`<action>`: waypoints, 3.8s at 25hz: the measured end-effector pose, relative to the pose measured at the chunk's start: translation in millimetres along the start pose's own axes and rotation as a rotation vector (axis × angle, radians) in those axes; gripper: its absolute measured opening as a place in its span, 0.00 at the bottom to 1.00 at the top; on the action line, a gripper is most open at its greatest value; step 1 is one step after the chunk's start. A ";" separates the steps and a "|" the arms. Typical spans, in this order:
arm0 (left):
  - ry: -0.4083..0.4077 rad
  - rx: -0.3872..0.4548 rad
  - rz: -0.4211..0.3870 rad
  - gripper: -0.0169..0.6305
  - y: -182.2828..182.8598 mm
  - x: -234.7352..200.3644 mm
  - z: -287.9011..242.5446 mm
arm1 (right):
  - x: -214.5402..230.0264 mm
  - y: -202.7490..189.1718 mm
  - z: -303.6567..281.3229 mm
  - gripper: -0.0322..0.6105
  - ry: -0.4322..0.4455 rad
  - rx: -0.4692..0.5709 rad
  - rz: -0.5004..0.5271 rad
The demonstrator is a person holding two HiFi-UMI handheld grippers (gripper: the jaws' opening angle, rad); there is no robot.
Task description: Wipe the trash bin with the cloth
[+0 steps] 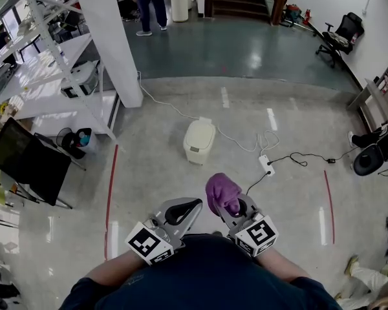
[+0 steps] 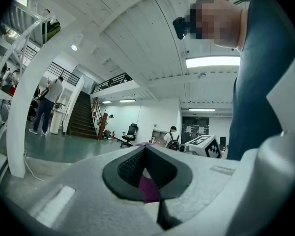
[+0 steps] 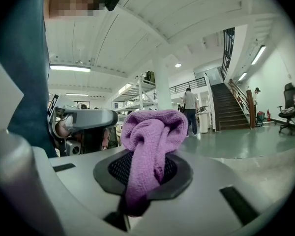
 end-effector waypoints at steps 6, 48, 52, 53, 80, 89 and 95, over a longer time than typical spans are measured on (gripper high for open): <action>0.021 -0.005 -0.009 0.02 -5.3 12.0 -32.2 | 32.0 7.7 12.8 0.16 0.034 0.004 0.000; 0.017 -0.023 0.105 0.02 -43.7 -354.6 -163.8 | 244.5 -68.8 -278.9 0.16 -0.108 -0.108 -0.018; 0.073 -0.003 0.114 0.02 -76.8 -375.1 -181.2 | 287.0 -99.6 -289.4 0.16 -0.084 -0.126 -0.037; 0.082 0.002 0.115 0.02 -87.1 -381.3 -184.8 | 298.1 -110.4 -292.2 0.16 -0.079 -0.128 -0.034; 0.165 -0.041 0.076 0.02 -431.3 -547.1 -165.9 | 426.0 -467.1 -369.7 0.16 0.012 -0.147 0.034; 0.147 -0.034 0.041 0.02 -513.5 -584.6 -160.1 | 460.4 -547.6 -381.8 0.16 0.040 -0.151 0.087; 0.160 -0.028 0.006 0.02 -538.6 -597.8 -145.7 | 482.4 -569.2 -398.4 0.16 0.051 -0.165 0.165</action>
Point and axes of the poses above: the fingertips, and each gripper's own axes: z backward along the fingers, x to its right, y out of its top, the point moved 9 cm from there along z, backward along the fingers, and after that the axes turned 13 degrees about x, right-handed, at the moved point
